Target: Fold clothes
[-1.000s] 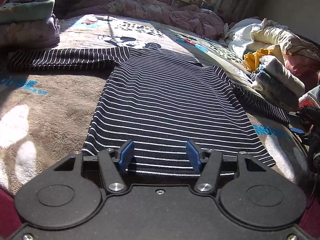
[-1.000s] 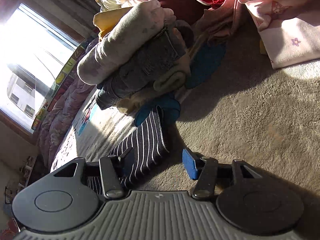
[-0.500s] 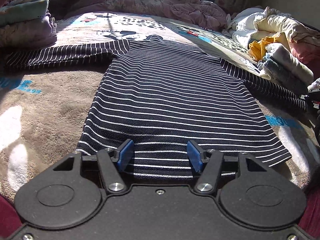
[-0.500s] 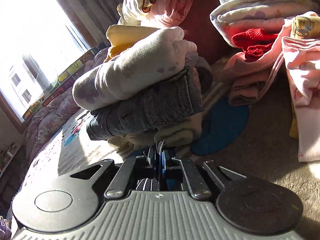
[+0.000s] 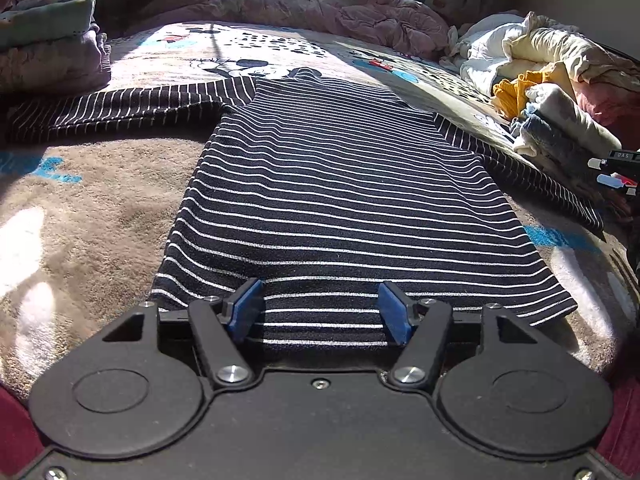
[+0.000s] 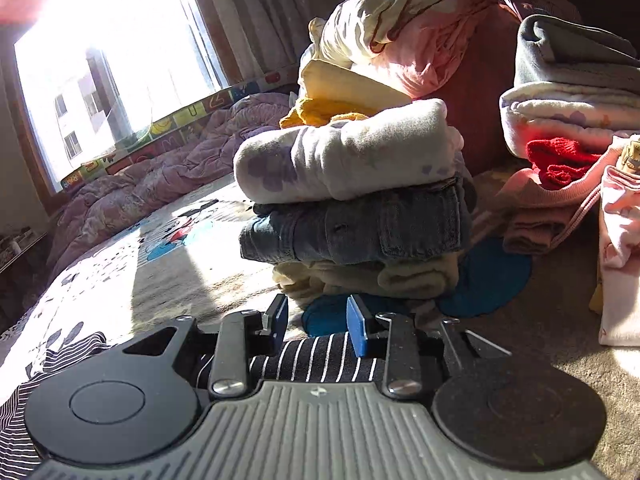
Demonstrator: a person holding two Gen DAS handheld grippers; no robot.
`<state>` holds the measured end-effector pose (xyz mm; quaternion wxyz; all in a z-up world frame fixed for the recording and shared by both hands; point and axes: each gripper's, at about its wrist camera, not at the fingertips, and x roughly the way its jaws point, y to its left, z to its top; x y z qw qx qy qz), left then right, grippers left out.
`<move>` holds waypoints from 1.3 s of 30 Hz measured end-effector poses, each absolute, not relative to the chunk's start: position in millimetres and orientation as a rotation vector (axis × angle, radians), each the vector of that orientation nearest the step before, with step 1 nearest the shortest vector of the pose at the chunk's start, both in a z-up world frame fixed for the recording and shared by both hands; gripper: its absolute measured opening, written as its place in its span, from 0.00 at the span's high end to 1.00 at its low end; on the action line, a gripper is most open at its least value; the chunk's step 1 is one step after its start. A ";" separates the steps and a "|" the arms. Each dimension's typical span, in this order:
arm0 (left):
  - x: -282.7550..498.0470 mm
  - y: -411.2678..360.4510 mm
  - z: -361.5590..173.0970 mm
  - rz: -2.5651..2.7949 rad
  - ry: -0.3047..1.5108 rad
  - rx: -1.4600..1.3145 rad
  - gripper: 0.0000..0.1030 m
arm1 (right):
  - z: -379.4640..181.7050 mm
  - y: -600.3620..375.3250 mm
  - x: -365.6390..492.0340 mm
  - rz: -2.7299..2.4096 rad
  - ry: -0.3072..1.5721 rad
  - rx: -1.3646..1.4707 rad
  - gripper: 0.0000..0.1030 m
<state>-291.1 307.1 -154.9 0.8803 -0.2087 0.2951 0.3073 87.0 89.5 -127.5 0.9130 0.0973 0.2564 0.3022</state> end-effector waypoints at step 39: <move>-332.3 574.0 -99.9 0.816 0.399 -0.725 0.62 | -130.9 260.9 -126.0 1.205 0.710 -0.031 0.46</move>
